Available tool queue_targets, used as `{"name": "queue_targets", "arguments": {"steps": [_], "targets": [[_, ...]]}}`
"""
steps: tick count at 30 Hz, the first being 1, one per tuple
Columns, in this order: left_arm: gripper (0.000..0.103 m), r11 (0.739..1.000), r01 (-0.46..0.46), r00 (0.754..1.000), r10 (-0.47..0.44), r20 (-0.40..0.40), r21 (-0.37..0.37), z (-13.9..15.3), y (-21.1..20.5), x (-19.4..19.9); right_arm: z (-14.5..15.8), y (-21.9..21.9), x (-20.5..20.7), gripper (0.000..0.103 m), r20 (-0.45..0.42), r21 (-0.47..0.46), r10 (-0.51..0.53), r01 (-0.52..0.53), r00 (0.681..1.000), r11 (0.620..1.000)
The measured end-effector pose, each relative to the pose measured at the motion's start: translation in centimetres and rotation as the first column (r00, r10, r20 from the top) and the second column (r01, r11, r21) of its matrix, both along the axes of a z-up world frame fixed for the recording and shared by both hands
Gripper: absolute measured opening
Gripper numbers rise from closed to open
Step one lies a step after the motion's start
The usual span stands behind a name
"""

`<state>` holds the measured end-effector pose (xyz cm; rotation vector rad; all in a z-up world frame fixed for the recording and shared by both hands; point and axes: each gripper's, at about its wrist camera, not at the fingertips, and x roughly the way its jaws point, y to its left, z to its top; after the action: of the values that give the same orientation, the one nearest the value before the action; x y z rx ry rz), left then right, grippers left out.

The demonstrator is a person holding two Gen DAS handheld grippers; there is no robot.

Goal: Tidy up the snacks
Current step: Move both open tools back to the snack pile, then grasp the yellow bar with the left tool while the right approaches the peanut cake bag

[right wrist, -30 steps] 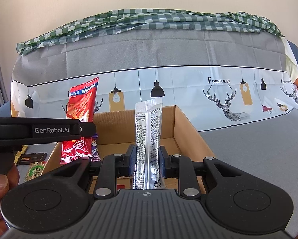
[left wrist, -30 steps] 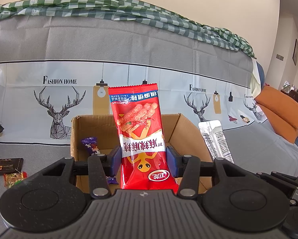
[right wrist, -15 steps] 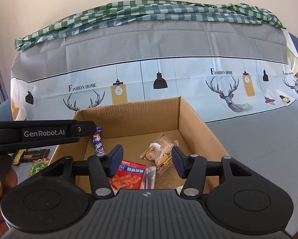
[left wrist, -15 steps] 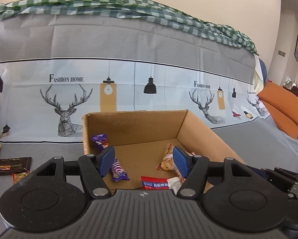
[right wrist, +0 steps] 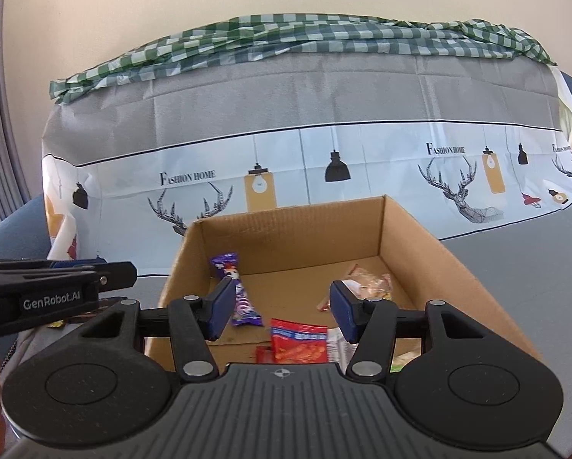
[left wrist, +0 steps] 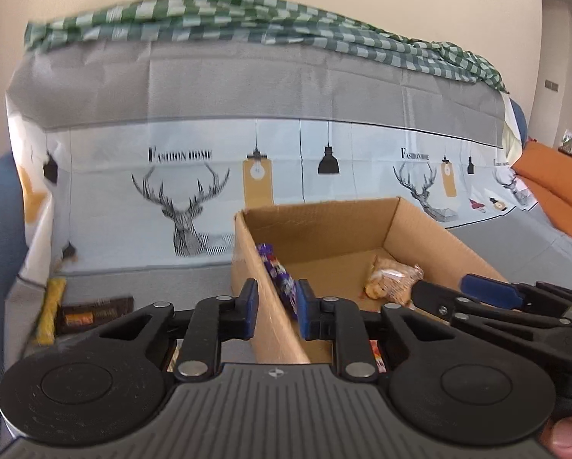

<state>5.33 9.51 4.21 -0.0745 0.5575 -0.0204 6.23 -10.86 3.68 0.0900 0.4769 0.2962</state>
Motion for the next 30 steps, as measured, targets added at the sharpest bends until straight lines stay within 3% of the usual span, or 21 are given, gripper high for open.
{"name": "queue_targets", "arguments": {"steps": [1, 4, 10, 12, 16, 20, 30], "targets": [[0.022, 1.000, 0.013, 0.999, -0.013, -0.035, 0.009, -0.3, 0.3, 0.0, 0.1, 0.4, -0.3, 0.057, 0.003, 0.004, 0.004, -0.004, 1.000, 1.000], [0.018, 0.992, 0.008, 0.997, 0.002, -0.075, 0.126, -0.5, 1.1, -0.3, 0.3, 1.7, -1.1, 0.057, 0.010, 0.019, 0.019, -0.020, 1.000, 1.000], [0.018, 0.983, -0.095, 0.993, 0.106, -0.060, 0.157, -1.2, 6.6, -0.8, 0.4, 4.7, -2.8, 0.057, 0.039, 0.017, 0.067, -0.067, 0.997, 0.998], [0.011, 0.967, -0.171, 0.972, 0.197, -0.129, 0.188, -2.4, 8.9, -0.3, 0.1, 5.6, -3.3, 0.057, 0.037, 0.005, 0.088, -0.088, 0.995, 0.996], [0.011, 0.945, -0.323, 0.936, 0.328, -0.129, 0.054, -2.5, 14.2, -1.0, -0.5, 7.7, -4.4, 0.057, 0.046, -0.025, 0.152, -0.151, 0.987, 0.988], [0.004, 0.920, -0.390, 0.903, 0.391, -0.178, 0.037, -4.4, 16.9, -1.4, -1.2, 9.8, -5.2, 0.056, 0.058, -0.050, 0.225, -0.223, 0.973, 0.974], [0.004, 0.924, -0.382, 0.913, 0.381, -0.147, 0.023, -5.4, 17.7, 0.1, -4.9, 13.7, -5.8, 0.057, 0.046, -0.117, 0.384, -0.377, 0.922, 0.919]]}}
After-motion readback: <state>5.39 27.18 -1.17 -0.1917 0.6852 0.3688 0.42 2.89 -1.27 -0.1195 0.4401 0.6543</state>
